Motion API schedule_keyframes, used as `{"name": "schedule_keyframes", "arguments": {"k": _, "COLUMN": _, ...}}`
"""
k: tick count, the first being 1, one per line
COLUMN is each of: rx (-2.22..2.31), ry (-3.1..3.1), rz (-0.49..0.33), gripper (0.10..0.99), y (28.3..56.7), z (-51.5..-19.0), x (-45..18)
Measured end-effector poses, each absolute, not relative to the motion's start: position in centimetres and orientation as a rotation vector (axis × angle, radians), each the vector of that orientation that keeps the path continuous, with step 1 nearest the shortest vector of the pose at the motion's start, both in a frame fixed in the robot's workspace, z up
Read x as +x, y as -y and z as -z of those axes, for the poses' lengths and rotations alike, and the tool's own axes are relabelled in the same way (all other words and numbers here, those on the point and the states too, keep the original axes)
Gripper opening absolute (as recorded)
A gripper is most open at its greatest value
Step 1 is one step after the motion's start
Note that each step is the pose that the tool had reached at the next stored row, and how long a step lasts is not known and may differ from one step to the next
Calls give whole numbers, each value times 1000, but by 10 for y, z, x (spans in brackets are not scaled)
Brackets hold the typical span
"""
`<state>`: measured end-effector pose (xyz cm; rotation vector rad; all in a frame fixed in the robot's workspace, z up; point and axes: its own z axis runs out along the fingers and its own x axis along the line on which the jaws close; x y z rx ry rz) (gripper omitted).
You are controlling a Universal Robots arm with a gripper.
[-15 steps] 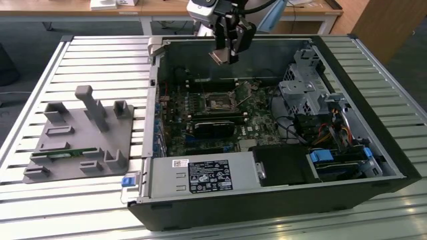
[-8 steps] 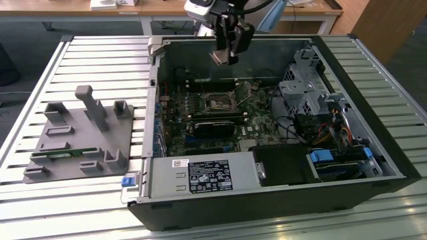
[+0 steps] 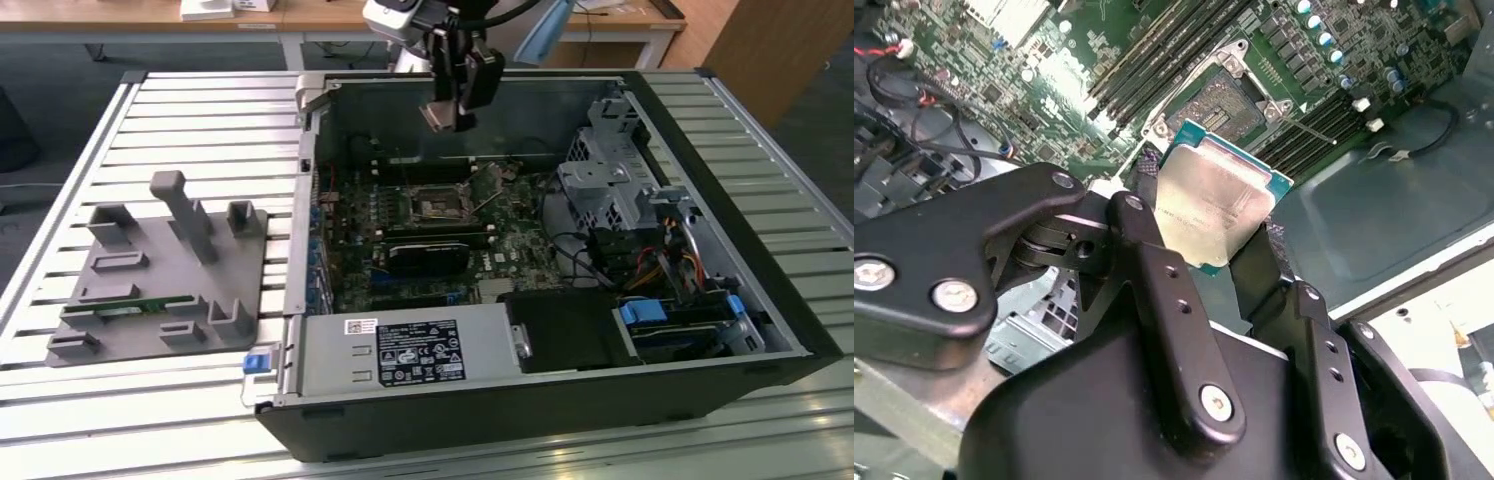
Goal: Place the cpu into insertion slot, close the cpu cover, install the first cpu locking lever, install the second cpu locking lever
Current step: 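Place the cpu into insertion slot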
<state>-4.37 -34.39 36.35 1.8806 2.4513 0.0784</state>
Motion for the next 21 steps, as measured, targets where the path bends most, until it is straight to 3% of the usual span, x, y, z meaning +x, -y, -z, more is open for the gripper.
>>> {"name": "schedule_keyframes", "arguments": {"k": 21, "rx": 2087, "ry": -2263, "rz": -56, "gripper": 541, "y": 343, "z": -362, "x": -44}}
